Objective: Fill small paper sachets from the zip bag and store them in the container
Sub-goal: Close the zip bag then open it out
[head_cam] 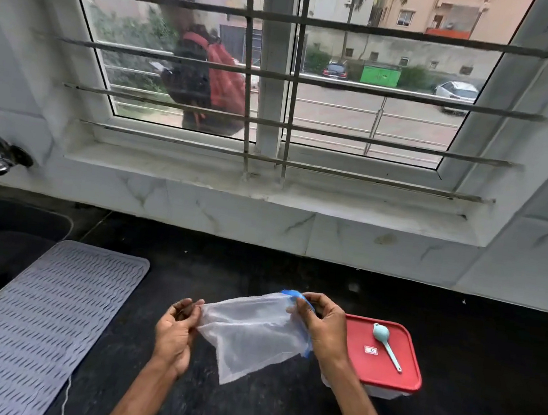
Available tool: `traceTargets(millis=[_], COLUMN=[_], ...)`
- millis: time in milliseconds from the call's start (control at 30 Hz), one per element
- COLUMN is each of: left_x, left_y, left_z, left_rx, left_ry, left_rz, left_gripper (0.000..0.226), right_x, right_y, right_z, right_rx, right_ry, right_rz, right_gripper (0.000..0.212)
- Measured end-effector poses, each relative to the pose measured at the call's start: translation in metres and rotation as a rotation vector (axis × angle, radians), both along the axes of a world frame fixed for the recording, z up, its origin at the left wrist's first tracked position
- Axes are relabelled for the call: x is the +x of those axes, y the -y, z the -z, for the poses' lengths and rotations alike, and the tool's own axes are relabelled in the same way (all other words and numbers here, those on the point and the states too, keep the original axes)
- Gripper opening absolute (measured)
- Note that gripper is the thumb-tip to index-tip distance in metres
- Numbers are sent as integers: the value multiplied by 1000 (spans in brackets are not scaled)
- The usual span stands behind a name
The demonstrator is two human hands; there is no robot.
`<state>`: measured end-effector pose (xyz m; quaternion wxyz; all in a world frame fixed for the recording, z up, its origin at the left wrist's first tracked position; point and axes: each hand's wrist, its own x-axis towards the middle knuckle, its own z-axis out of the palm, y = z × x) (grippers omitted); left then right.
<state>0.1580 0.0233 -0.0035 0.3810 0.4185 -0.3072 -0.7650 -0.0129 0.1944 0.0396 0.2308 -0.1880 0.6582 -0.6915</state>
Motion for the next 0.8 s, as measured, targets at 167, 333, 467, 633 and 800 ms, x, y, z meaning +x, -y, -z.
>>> traceTargets(millis=[167,333,467,633,800], left_x=[9,-11,-31,-43,-53], left_y=[2,10,-2,-10,1], left_z=[11,-25,-45,-48,-49], left_rx=[-238,-619,-809,-977,-1083], left_ry=[247,401,260,239,283], left_rz=[243,640,803,669,551], left_gripper=[32,24,47,27,16], right_x=[-4,-11,-13,-20,-29], right_y=[10,10,16,16,11], right_z=[12,18,4,-8,-17], right_rx=[14,110,60,14,19], right_ry=[-73,-299,-316,-327,-257], right_rz=[-22,-335,-403,-405,-416], right_gripper=[24,17,20,21,10])
